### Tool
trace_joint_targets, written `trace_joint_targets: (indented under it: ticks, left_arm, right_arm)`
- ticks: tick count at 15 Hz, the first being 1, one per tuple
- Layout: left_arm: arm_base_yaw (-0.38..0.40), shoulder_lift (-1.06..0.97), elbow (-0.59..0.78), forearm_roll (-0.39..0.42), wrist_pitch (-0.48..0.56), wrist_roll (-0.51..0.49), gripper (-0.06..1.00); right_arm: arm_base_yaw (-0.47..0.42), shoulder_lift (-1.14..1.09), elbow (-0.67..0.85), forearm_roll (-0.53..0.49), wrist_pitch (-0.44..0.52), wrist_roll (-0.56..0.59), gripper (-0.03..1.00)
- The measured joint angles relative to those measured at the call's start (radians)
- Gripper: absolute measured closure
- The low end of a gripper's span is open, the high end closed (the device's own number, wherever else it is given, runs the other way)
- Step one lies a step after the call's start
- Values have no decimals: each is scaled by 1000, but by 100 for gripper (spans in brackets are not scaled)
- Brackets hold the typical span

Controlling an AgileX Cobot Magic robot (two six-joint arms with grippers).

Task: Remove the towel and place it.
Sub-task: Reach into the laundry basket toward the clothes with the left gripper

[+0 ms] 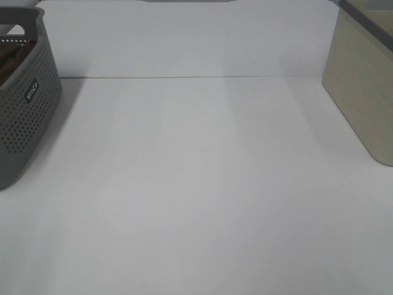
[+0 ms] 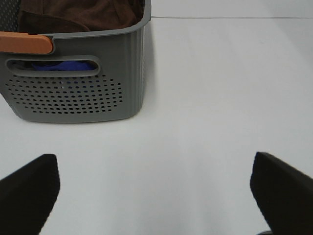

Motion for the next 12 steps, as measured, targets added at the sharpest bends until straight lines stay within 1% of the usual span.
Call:
trace_joint_targets:
  ticks: [12]
  left_arm:
    - [0, 0, 0, 0, 0, 3, -3]
  right_arm:
    - [0, 0, 0, 0, 0, 0, 23]
